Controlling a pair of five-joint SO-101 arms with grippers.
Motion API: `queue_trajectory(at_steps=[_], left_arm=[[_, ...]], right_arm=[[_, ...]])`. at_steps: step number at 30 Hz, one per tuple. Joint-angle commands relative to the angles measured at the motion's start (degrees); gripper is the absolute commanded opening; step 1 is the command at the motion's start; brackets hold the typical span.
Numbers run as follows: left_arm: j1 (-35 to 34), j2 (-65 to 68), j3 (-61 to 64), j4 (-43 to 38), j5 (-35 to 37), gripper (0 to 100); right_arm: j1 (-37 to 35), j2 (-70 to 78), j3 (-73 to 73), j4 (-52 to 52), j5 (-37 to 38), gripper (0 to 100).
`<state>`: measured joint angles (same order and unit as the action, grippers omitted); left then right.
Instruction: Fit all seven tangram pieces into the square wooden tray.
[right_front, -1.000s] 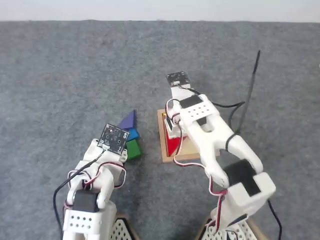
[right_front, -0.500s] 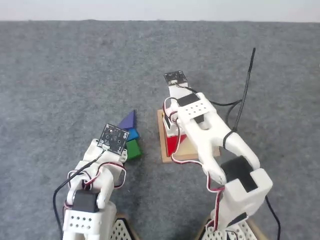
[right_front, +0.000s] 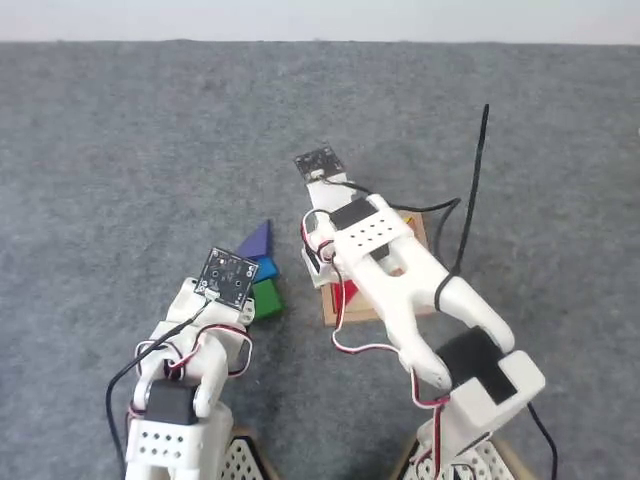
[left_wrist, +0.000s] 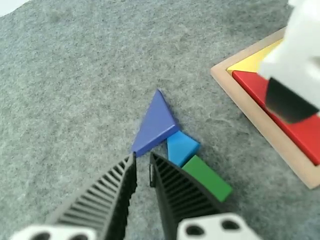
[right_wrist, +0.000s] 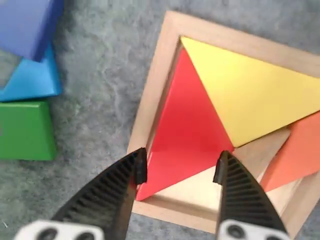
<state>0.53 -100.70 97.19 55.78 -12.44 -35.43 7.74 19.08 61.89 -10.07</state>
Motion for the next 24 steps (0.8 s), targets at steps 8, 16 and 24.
queue_trajectory(at_steps=[8,16,24], left_arm=[[-0.2,-0.8,-0.5,0.4,0.4,5],[-0.2,-0.8,-0.5,0.4,0.4,5],[-0.2,-0.8,-0.5,0.4,0.4,5]], right_arm=[[3.4,-0.2,-0.6,0.5,2.5,21.6],[5.1,-0.5,0.0,0.2,3.2,21.6],[5.2,-11.0,1.1,0.2,4.1,21.6]])
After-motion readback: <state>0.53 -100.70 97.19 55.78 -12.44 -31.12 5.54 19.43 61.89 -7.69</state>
